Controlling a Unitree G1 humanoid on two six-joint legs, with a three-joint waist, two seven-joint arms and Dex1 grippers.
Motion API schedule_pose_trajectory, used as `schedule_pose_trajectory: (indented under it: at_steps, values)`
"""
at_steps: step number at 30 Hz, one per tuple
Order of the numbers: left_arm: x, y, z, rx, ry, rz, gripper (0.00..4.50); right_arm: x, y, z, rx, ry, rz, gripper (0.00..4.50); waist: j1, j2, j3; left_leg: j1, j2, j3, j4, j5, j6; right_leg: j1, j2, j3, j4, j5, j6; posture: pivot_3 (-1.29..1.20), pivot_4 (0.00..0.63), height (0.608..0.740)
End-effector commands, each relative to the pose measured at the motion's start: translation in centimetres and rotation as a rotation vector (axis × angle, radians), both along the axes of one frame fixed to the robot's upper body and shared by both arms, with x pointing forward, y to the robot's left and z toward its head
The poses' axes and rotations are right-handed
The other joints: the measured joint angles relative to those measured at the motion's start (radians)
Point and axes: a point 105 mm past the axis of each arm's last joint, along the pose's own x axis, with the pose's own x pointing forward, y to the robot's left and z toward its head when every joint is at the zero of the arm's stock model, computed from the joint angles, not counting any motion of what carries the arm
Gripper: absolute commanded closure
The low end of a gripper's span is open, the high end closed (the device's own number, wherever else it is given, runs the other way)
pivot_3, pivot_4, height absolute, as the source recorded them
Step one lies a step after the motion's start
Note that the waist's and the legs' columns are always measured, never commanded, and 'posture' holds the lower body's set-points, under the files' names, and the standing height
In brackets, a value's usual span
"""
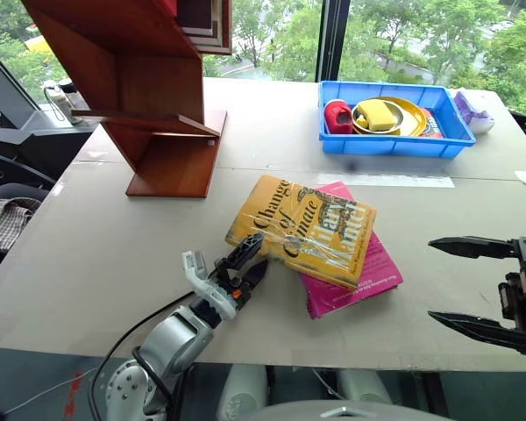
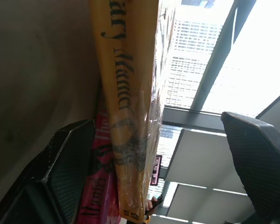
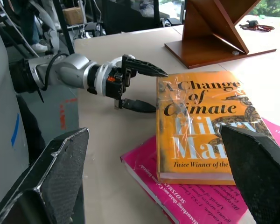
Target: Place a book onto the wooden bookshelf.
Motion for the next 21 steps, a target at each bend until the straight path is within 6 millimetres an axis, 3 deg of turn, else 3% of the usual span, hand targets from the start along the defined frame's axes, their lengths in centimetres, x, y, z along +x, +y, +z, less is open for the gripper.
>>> schedule_pose_trajectory:
  at_steps: [1, 8, 18, 21]
  values:
    - [0.7, -0.6, -1.1, -0.002, 0.035, -0.01, 0.0, 0.2, 0.0, 0.3, -0.007, -0.062, 0.037, 0.07, 0.008, 0.003, -0.002, 0.0, -0.001, 0.0, 0.0, 0.0, 0.0, 0.0, 0.0, 0.0, 0.0, 0.0, 0.0, 0.0, 0.15, 0.74]
    - [1.6, -1.1, -1.1, 0.017, 0.023, -0.048, 0.0, 1.7, -0.9, 0.3, -0.051, -0.092, 0.112, 0.07, 0.012, 0.011, -0.006, 0.001, -0.002, -0.001, 0.0, 0.0, 0.0, 0.001, -0.001, 0.0, 0.0, 0.0, 0.0, 0.0, 0.15, 0.74]
    - [3.3, -2.0, -1.5, 0.018, 0.033, -0.066, 0.0, 2.4, -0.1, 0.9, -0.053, -0.093, 0.148, 0.07, 0.015, 0.012, -0.007, 0.0, -0.003, -0.002, 0.0, 0.0, 0.0, 0.001, -0.001, 0.0, -0.001, 0.0, 0.0, 0.0, 0.15, 0.74]
    - [3.5, -2.3, -1.5, 0.005, 0.034, -0.07, 1.24, 2.4, 0.0, 1.1, -0.05, -0.09, 0.144, 0.0, 0.012, 0.012, -0.007, 0.0, -0.003, -0.002, 0.0, 0.0, 0.0, 0.001, -0.001, 0.0, -0.001, 0.0, 0.0, 0.0, 0.15, 0.74]
